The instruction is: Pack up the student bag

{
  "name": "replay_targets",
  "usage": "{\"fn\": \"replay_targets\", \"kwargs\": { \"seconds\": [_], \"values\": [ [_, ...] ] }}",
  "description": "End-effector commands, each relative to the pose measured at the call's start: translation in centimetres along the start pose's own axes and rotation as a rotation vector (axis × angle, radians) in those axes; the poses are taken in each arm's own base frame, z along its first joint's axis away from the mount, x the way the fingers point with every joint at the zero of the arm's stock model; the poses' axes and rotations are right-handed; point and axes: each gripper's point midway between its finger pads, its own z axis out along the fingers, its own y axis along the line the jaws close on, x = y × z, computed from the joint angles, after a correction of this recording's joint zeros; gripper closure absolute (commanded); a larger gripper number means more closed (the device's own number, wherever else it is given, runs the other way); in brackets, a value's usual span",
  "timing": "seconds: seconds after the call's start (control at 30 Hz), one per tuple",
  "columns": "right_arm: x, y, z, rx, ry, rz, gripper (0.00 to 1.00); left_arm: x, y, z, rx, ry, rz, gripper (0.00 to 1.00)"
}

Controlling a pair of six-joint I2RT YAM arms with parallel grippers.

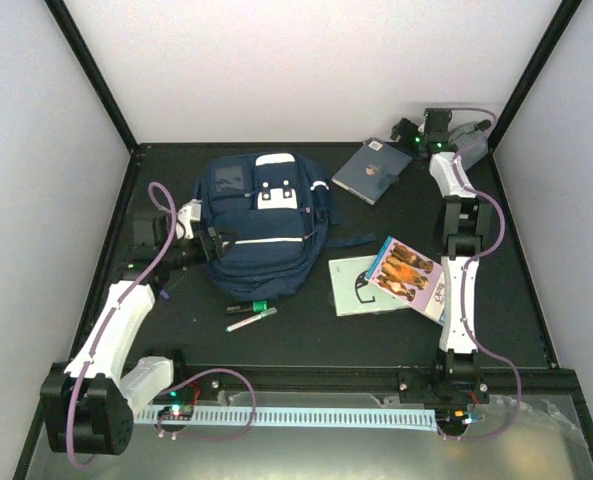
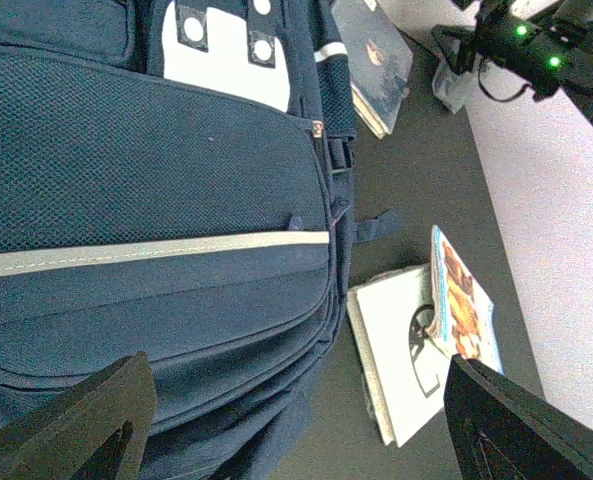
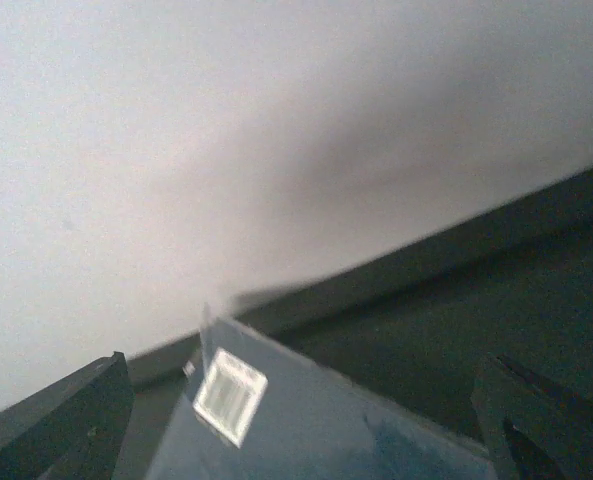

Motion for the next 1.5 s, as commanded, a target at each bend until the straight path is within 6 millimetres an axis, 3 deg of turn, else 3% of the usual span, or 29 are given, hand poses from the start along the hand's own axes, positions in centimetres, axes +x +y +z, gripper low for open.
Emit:
{"fn": "replay_targets", "kwargs": {
  "seconds": [0.0,0.2,0.37,0.47,0.63,0.8,0.9,1.03,1.17,1.27,1.37,1.47],
  "values": [
    [0.0,-0.8,2.3,-0.066,-0.02,0.135,0.03,-0.7,-0.7,0.1,0.018,-0.004,0.019,0.18],
    [1.4,-0.7,4.3,-0.21,0.018,0.318,0.11,-0.9,-0.9,0.2,0.018,0.0,0.022,0.18],
    [3.7,-2.0,5.2,-0.18,0.108,0.418,0.44,-0.7,-0.9,0.1,0.014,0.001,0.025,0.18],
    [5.5,-1.9,4.3,-0.14,0.197,0.412,0.51,-0.6,-0.9,0.2,0.017,0.0,0.027,0.18],
    [8.7,-0.7,1.8,-0.11,0.359,0.285,0.53,-0.7,-1.0,0.4,0.027,0.001,0.024,0.18],
    [13.1,1.0,-1.9,-0.16,0.547,0.116,0.55,-0.6,-1.1,0.2,0.031,-0.001,0.032,0.18],
    [16.4,1.8,-5.2,-0.186,0.652,0.038,0.55,-0.3,-0.9,0.2,0.03,0.001,0.032,0.18],
    [18.9,3.2,-11.3,-0.212,0.658,-0.04,0.58,-0.1,-0.8,0.3,0.03,-0.002,0.027,0.18],
    [19.8,5.8,-17.3,-0.272,0.596,-0.092,0.55,0.0,-0.8,0.4,0.037,-0.005,0.026,0.17],
    [18.6,6.2,-19.4,-0.243,0.532,-0.145,0.52,0.1,-0.8,0.6,0.04,0.002,0.026,0.17],
    [16.0,5.3,-18.9,-0.157,0.449,-0.193,0.49,0.0,-0.8,0.7,0.043,0.005,0.028,0.17],
    [13.1,5.1,-16.8,-0.127,0.366,-0.224,0.48,-0.1,-1.0,0.7,0.045,-0.001,0.032,0.18]
  ]
}}
